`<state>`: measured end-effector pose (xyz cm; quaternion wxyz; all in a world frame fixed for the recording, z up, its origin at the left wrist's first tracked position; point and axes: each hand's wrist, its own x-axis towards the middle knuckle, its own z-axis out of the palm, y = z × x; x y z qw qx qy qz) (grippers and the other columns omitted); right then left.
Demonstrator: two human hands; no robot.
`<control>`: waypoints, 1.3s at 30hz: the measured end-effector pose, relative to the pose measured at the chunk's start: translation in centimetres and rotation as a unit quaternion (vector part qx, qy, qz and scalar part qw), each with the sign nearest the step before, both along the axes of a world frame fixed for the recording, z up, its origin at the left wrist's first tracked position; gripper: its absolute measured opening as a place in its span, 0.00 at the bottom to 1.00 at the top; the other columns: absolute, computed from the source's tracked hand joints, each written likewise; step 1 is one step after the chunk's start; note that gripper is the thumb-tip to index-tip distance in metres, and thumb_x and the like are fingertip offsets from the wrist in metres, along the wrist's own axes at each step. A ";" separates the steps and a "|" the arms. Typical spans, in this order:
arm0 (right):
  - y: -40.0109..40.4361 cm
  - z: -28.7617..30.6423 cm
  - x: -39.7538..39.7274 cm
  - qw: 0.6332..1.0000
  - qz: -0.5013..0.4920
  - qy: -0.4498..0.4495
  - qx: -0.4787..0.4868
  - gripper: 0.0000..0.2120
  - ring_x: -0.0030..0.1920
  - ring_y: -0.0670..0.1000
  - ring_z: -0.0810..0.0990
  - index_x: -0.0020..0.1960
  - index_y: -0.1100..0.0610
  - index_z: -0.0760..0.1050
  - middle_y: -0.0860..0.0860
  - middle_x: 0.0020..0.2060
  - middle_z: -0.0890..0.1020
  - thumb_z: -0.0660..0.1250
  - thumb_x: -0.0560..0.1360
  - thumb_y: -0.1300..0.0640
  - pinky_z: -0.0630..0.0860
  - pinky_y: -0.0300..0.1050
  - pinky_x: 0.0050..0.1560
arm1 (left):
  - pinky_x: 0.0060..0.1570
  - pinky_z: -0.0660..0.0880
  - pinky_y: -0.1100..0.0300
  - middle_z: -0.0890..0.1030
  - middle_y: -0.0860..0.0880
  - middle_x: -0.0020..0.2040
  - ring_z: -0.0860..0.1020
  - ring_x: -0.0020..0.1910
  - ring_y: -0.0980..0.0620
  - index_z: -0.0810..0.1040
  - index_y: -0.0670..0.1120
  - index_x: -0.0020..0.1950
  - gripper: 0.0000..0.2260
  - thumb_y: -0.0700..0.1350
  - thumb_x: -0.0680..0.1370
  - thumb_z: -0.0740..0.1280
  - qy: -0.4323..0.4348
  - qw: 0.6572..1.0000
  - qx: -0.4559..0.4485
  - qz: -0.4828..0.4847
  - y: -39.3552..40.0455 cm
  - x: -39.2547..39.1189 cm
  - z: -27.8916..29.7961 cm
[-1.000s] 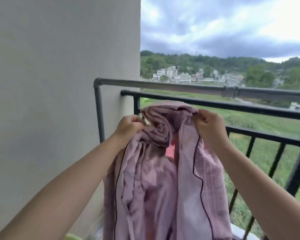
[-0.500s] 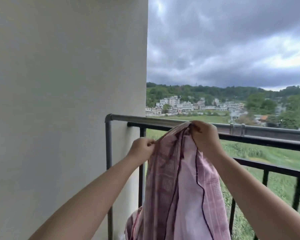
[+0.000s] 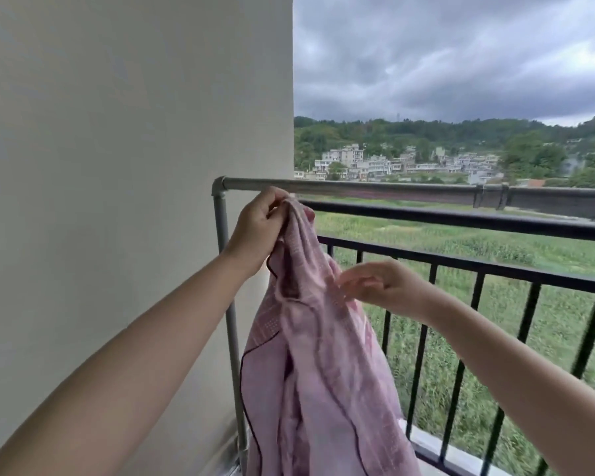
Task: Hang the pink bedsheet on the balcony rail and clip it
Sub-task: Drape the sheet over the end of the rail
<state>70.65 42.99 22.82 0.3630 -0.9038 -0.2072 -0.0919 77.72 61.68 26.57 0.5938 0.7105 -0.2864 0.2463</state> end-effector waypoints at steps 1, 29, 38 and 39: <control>0.1 -0.9 0.6 0.999 -0.016 0.011 0.040 0.13 0.42 0.39 0.79 0.54 0.54 0.75 0.43 0.42 0.79 0.64 0.73 0.66 0.76 0.32 0.51 | 0.37 0.71 0.72 0.75 0.54 0.36 0.74 0.32 0.66 0.72 0.52 0.37 0.14 0.36 0.78 0.58 0.003 1.000 -0.007 -0.014 0.5 -0.3 -0.2; 7.5 -1.9 1.0 0.998 0.009 0.061 0.021 0.06 0.37 0.46 0.79 0.42 0.55 0.78 0.47 0.34 0.80 0.63 0.74 0.58 0.78 0.35 0.36 | 0.33 0.75 0.64 0.76 0.56 0.26 0.75 0.27 0.59 0.80 0.49 0.37 0.13 0.36 0.76 0.61 0.097 0.982 0.037 0.158 6.1 -0.7 -8.5; 10.2 -8.4 4.6 0.986 -0.043 0.123 -0.103 0.12 0.28 0.43 0.67 0.33 0.56 0.76 0.47 0.29 0.74 0.61 0.73 0.66 0.65 0.32 0.27 | 0.37 0.76 0.64 0.80 0.56 0.28 0.78 0.32 0.58 0.78 0.48 0.36 0.16 0.32 0.76 0.59 0.101 0.985 -0.141 0.024 8.7 -1.1 -2.4; 10.9 -8.8 4.8 0.984 -0.036 0.132 -0.111 0.15 0.27 0.45 0.66 0.28 0.56 0.73 0.48 0.27 0.73 0.60 0.73 0.67 0.64 0.33 0.27 | 0.33 0.76 0.66 0.80 0.56 0.26 0.78 0.29 0.60 0.78 0.47 0.36 0.16 0.31 0.76 0.58 0.104 0.984 -0.142 0.005 9.0 -1.5 -1.9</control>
